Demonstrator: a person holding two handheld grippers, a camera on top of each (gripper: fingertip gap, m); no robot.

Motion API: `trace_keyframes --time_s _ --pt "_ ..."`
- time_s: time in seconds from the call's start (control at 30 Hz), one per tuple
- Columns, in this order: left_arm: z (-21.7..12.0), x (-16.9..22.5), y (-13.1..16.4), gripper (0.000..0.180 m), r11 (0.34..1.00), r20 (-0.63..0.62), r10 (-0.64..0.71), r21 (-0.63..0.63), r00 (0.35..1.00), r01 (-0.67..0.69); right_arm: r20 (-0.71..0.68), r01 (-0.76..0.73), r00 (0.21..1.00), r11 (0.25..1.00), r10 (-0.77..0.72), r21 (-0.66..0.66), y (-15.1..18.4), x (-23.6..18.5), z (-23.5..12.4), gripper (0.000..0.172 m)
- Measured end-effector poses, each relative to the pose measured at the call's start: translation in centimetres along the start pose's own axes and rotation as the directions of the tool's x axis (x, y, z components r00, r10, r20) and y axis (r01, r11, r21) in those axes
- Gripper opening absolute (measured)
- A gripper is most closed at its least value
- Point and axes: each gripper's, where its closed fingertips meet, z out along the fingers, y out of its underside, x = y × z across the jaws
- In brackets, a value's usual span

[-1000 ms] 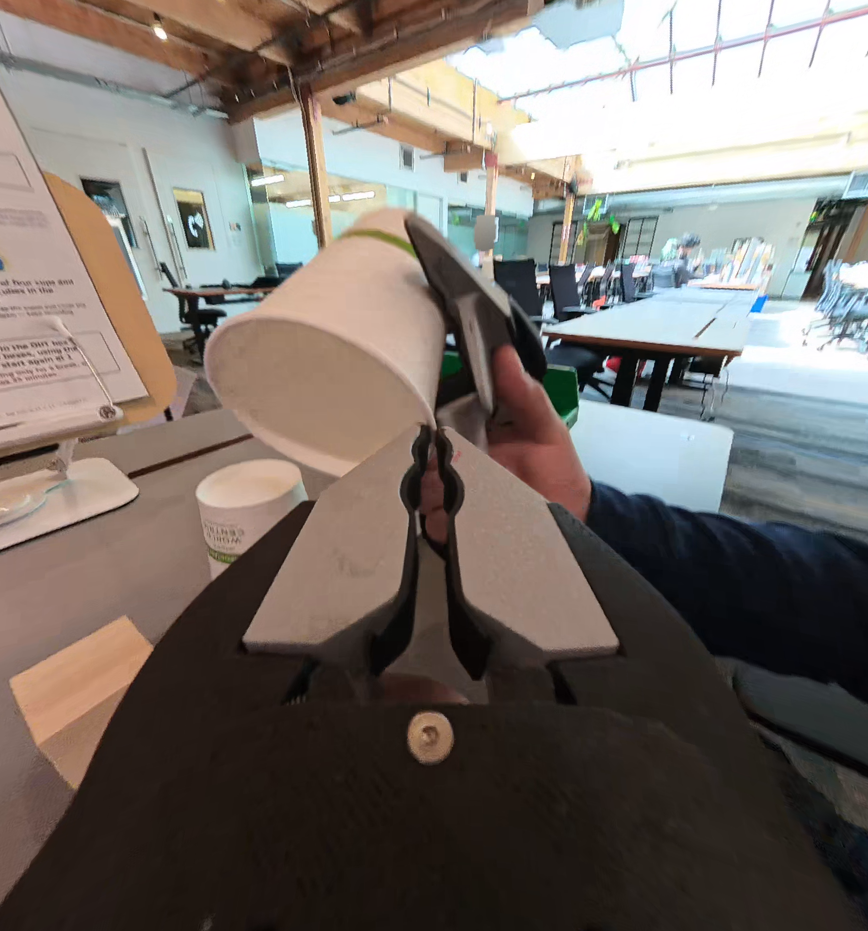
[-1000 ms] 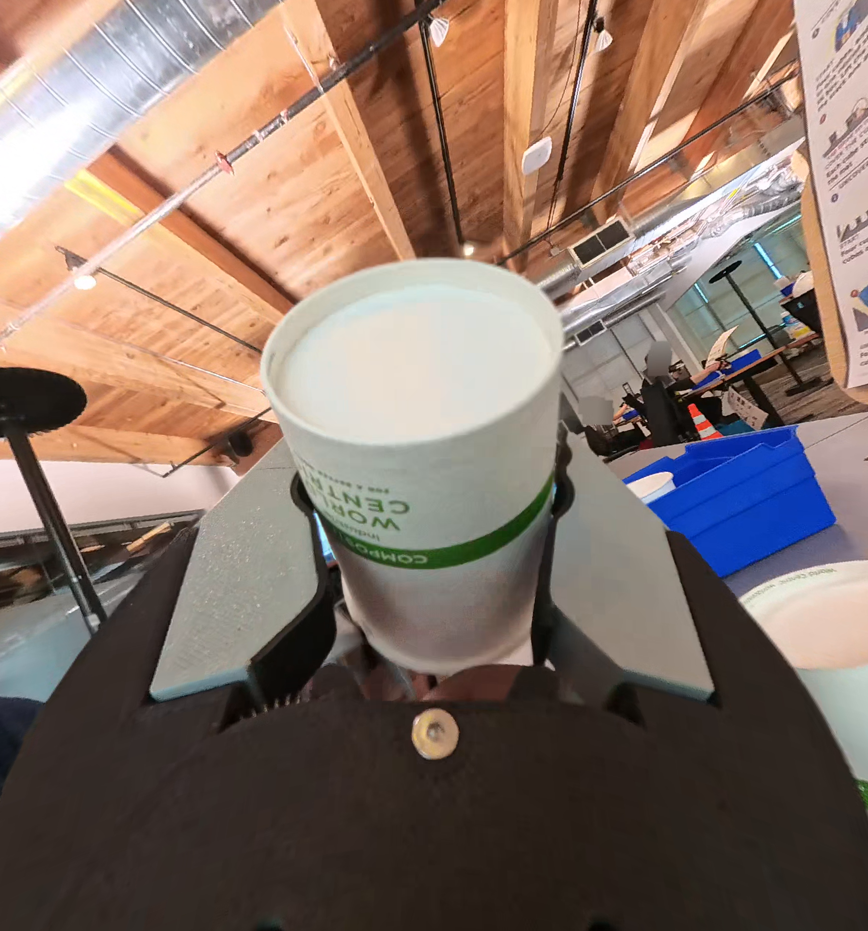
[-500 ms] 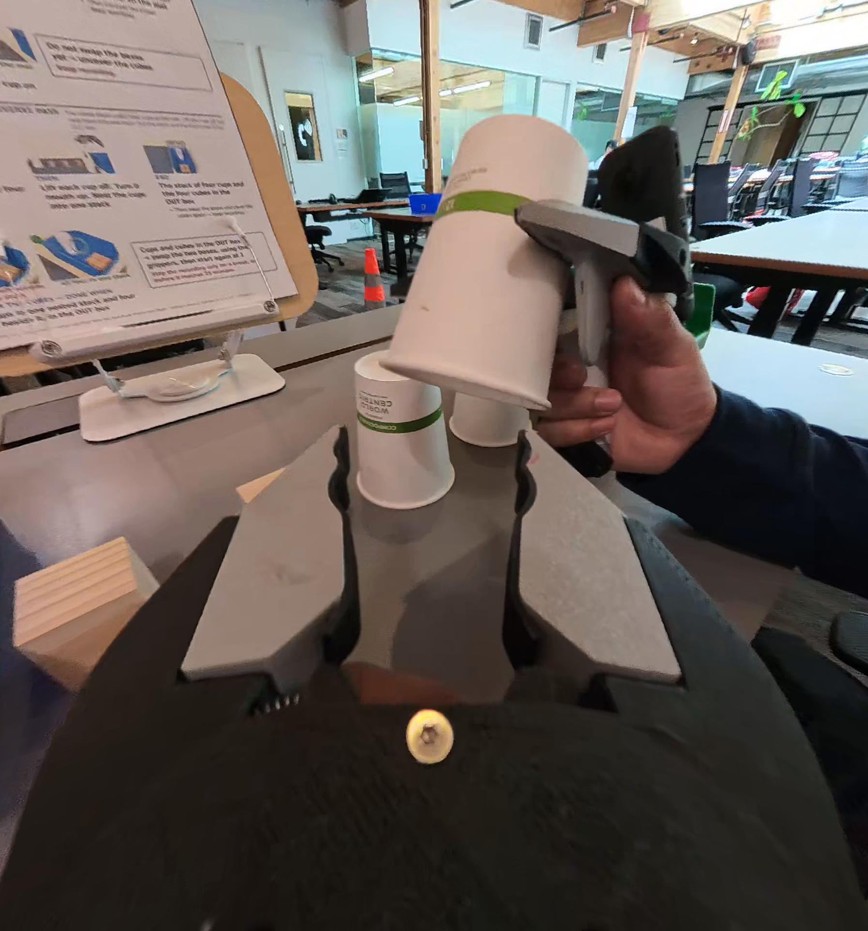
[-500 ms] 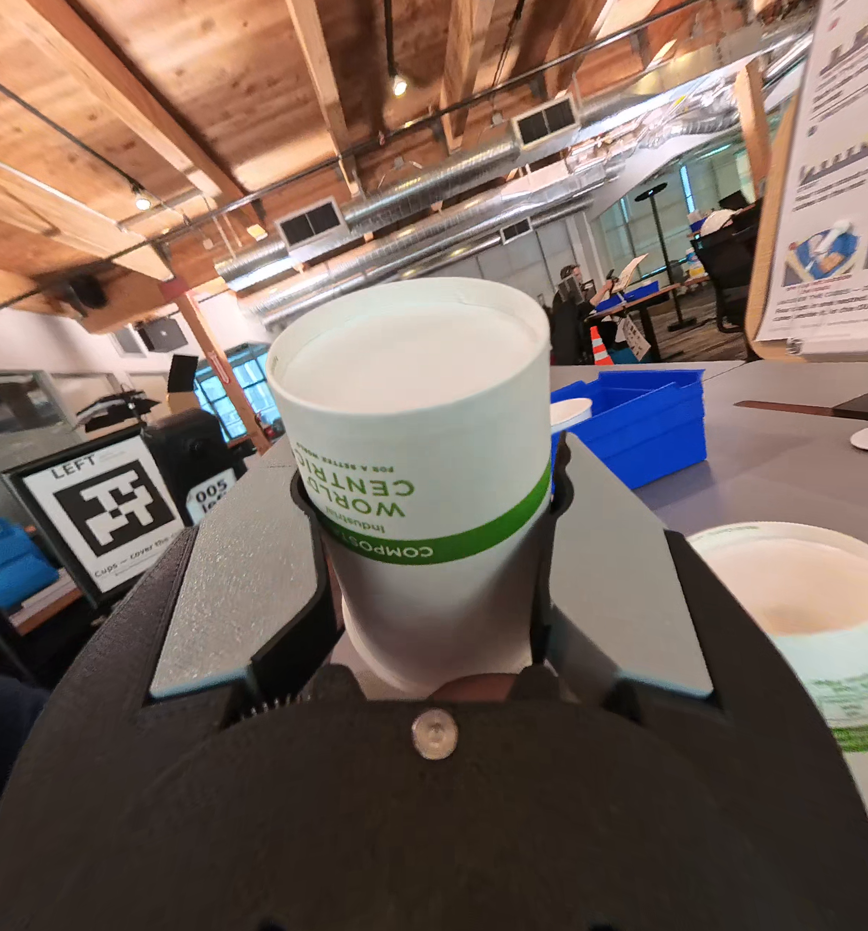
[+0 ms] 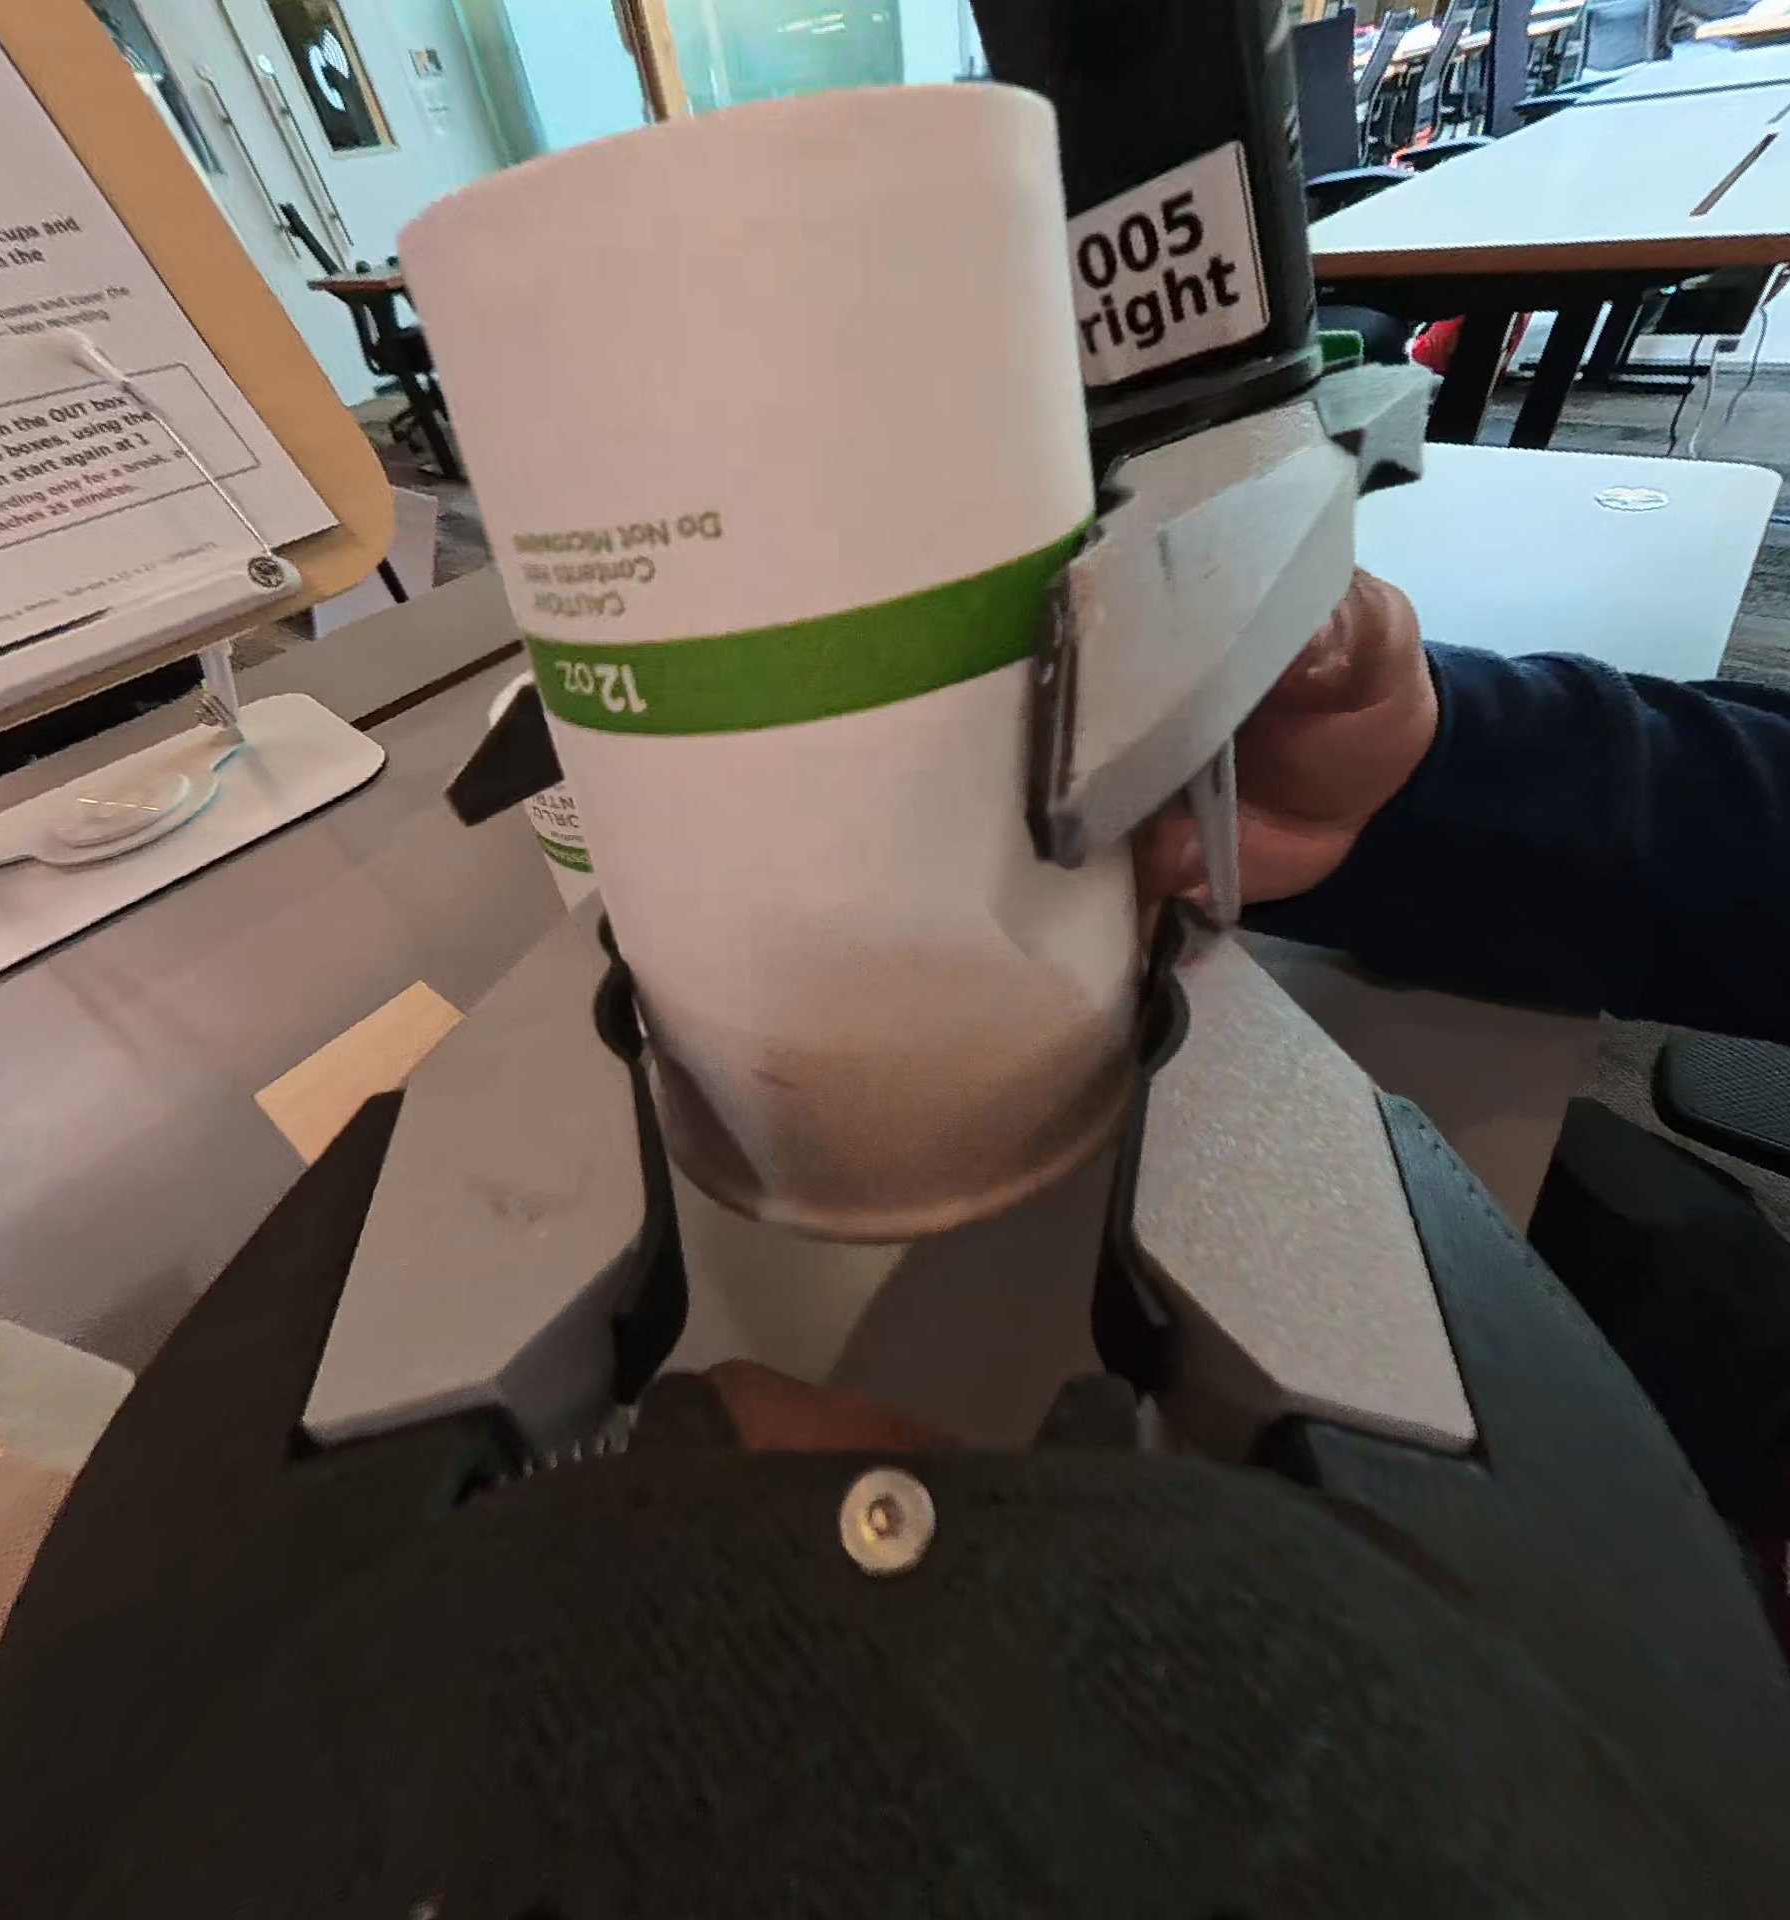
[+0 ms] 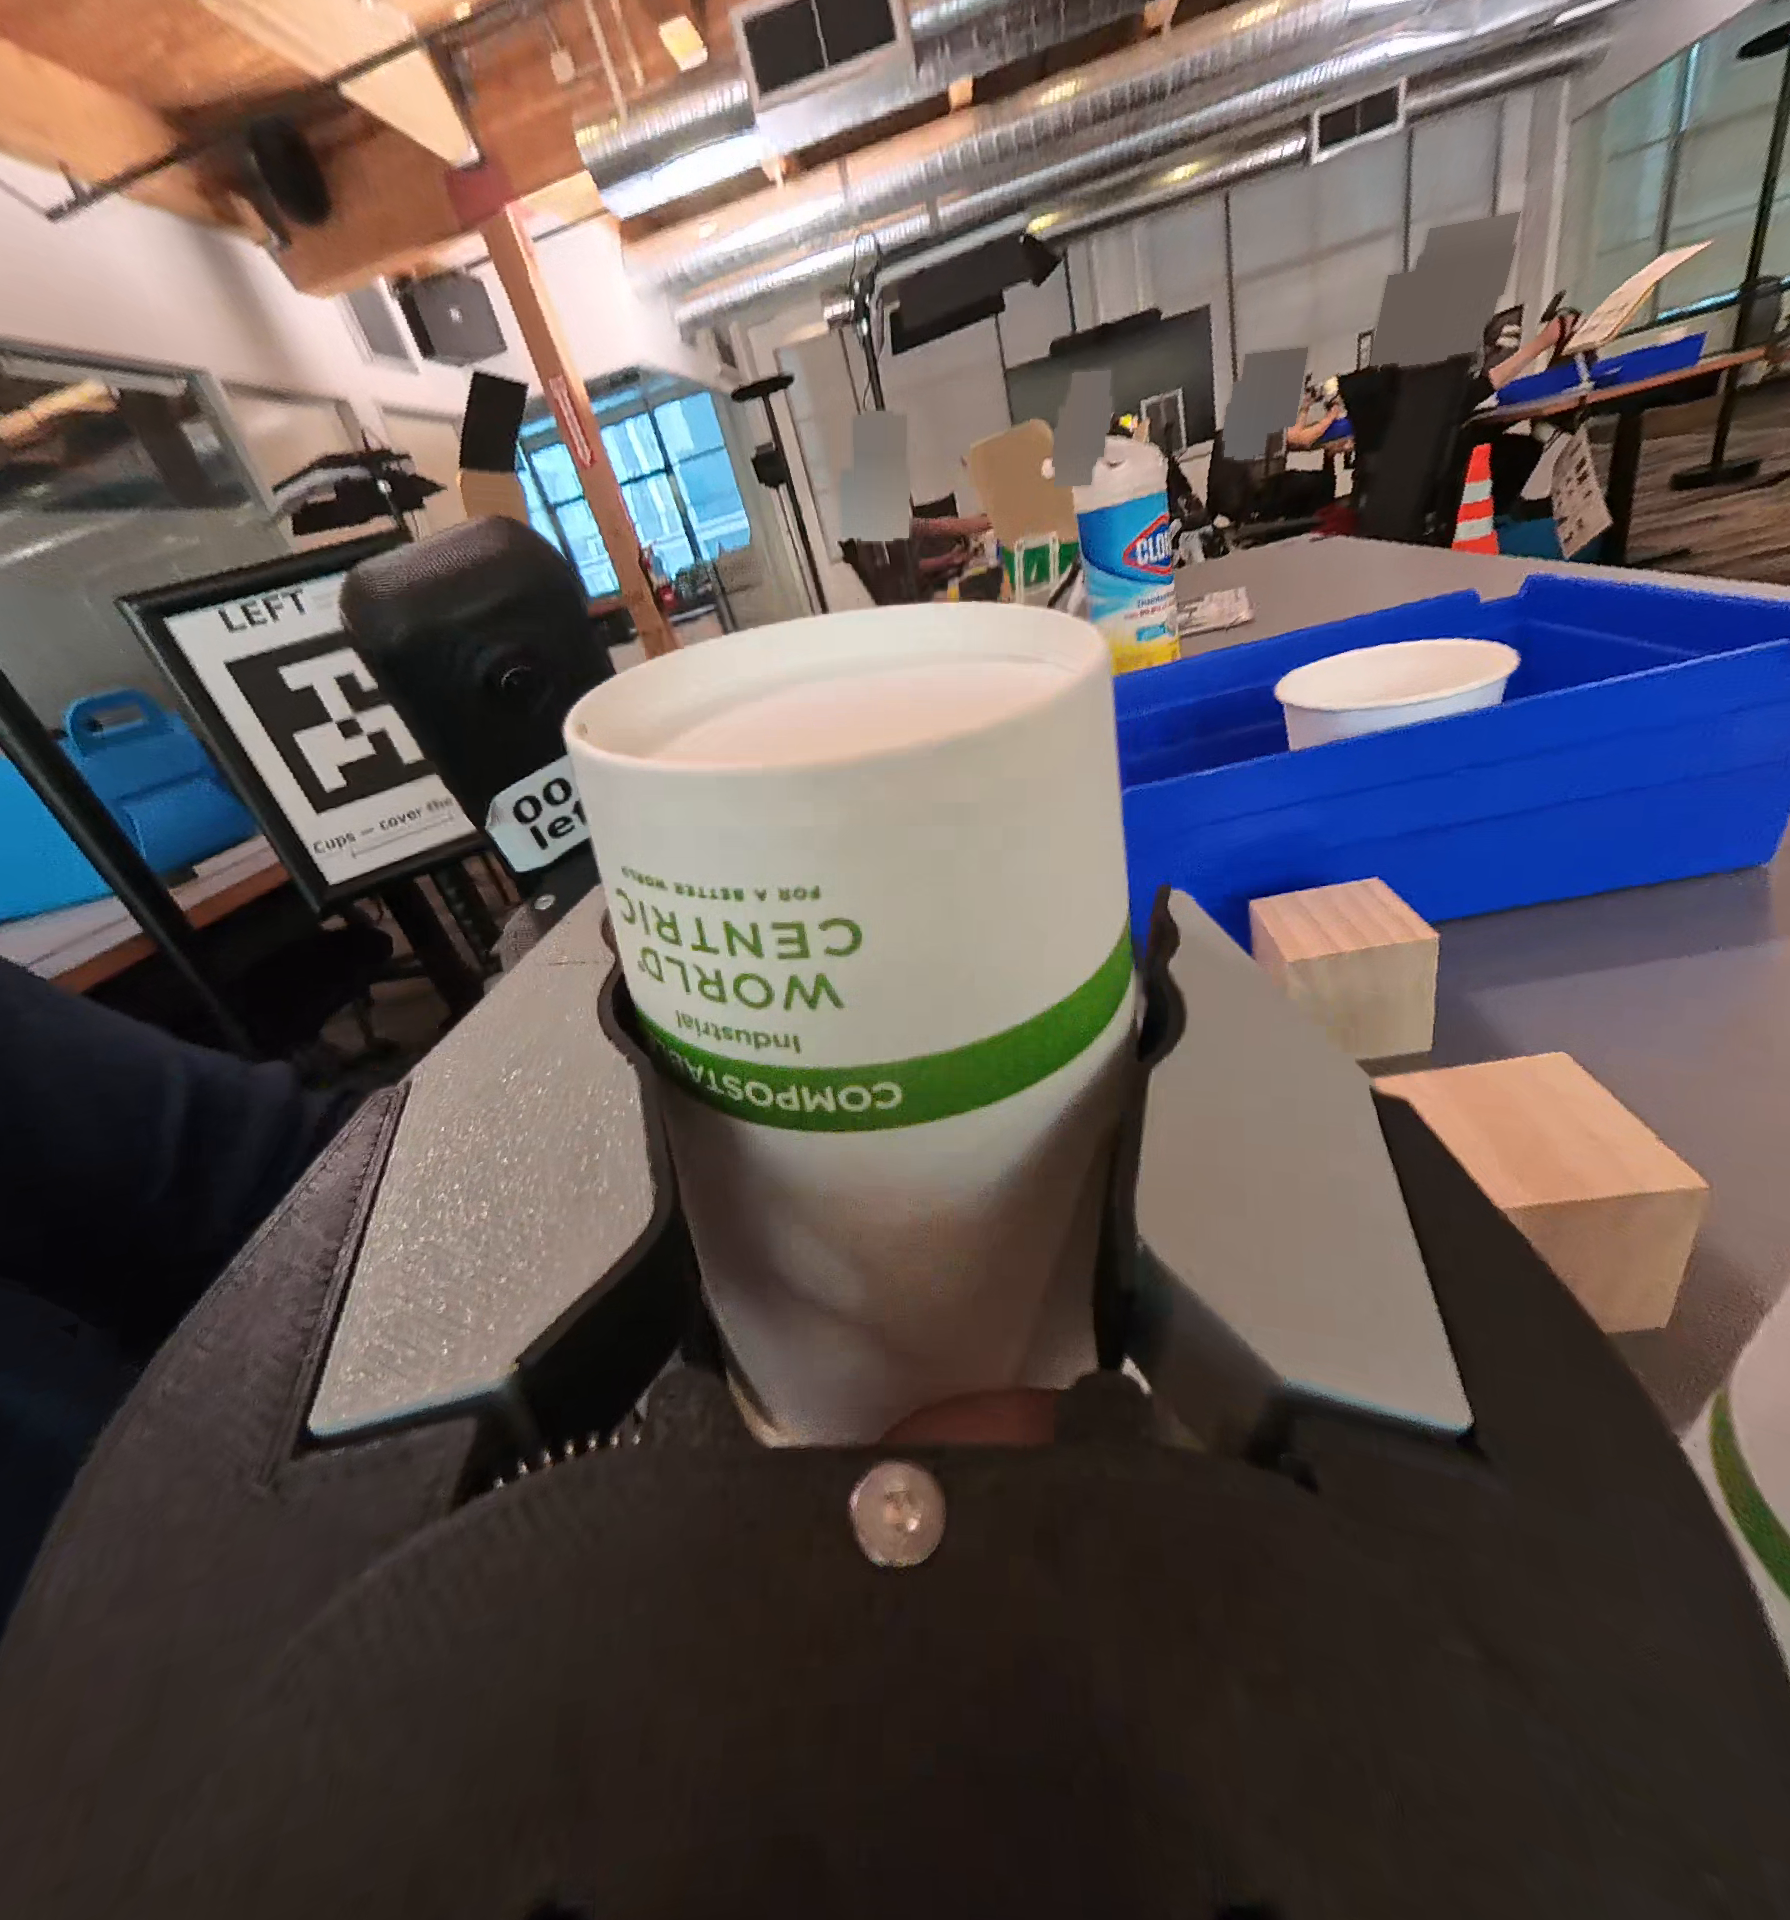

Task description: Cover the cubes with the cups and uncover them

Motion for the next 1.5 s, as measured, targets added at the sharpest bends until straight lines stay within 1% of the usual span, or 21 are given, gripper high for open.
trace_keyframes --time_s 0.13,0.23,0.33,0.43,0.5,0.53,0.6,0.63,0.73,0.8,0.9,0.97,1.1,1.2,1.27,1.33,1.5 --pt "0.0 0.1 0.4 0.098 1.0 -0.025 0.009 -0.001 1.0 -0.009 0.019 -0.013 1.0 0.999 0.013 -0.048 0.6 -0.1 -0.2 0.095" --pt "-0.1 -0.2 0.3 0.095 1.0 -0.02 0.02 0.007 1.0 -0.02 0.028 -0.042 0.999 0.999 0.043 -0.016 0.2 -0.1 -0.2 0.094" --pt "-0.8 -2.1 -0.6 0.094 0.998 0.049 0.034 0.058 0.998 -0.037 -0.007 -0.027 1.0 0.998 0.028 0.061 -1.1 0.4 -0.8 0.088" --pt "-2.0 -5.7 -3.3 0.093 0.978 0.146 -0.056 0.207 0.988 0.025 -0.066 0.006 0.998 0.987 0.005 0.161 -2.8 1.2 -1.9 0.083" --pt "-2.1 -8.6 -4.1 0.094 0.966 0.242 -0.113 0.252 0.964 0.05 -0.11 0.026 0.994 0.979 -0.003 0.204 -3.6 1.9 -2.6 0.077" --pt "-1.7 -9.7 -3.9 0.095 0.968 0.282 -0.124 0.247 0.951 0.053 -0.139 0.034 0.99 0.976 -0.004 0.214 -3.8 2.3 -2.8 0.077" --pt "-0.5 -11.7 -2.5 0.096 0.977 0.376 -0.141 0.2 0.916 0.069 -0.192 0.047 0.981 0.974 -0.004 0.223 -3.9 3.2 -3.3 0.078" --pt "0.1 -12.4 -1.8 0.095 0.978 0.403 -0.151 0.194 0.903 0.076 -0.206 0.049 0.979 0.973 -0.002 0.227 -4.0 3.5 -3.4 0.078" --pt "2.0 -13.5 0.3 0.095 0.974 0.434 -0.204 0.181 0.877 0.137 -0.213 0.042 0.977 0.97 0.01 0.238 -4.1 3.8 -3.7 0.077" --pt "2.8 -14.4 1.5 0.095 0.98 0.489 -0.194 0.143 0.85 0.141 -0.204 0.033 0.979 0.97 0.017 0.239 -4.1 3.7 -3.6 0.076" --pt "3.8 -15.8 3.2 0.096 0.994 0.576 -0.105 0.044 0.811 0.097 -0.196 0.033 0.98 0.971 0.014 0.236 -4.1 3.5 -3.4 0.077" --pt "4.3 -16.2 3.9 0.096 0.994 0.59 -0.09 -0.001 0.803 0.113 -0.194 0.037 0.981 0.972 0.009 0.232 -4.0 3.4 -3.3 0.075" --pt "4.6 -15.9 3.6 0.096 0.987 0.579 -0.152 0.045 0.801 0.155 -0.198 0.046 0.98 0.97 0.002 0.237 -4.2 3.3 -3.5 0.075" --pt "4.7 -15.6 3.8 0.096 0.982 0.593 -0.17 0.039 0.787 0.183 -0.191 0.03 0.981 0.966 0.02 0.255 -4.4 3.4 -3.7 0.074" --pt "5.0 -15.5 4.3 0.096 0.98 0.601 -0.162 0.004 0.783 0.199 -0.177 0.012 0.983 0.964 0.037 0.266 -4.5 3.4 -3.8 0.074" --pt "5.1 -15.7 4.8 0.096 0.973 0.608 -0.175 -0.015 0.774 0.232 -0.172 0.006 0.984 0.962 0.042 0.273 -4.7 3.3 -3.9 0.073" --pt "5.1 -16.3 6.6 0.096 0.932 0.6 -0.257 -0.053 0.758 0.358 -0.175 0.015 0.984 0.96 0.035 0.28 -4.9 3.2 -4.1 0.073"
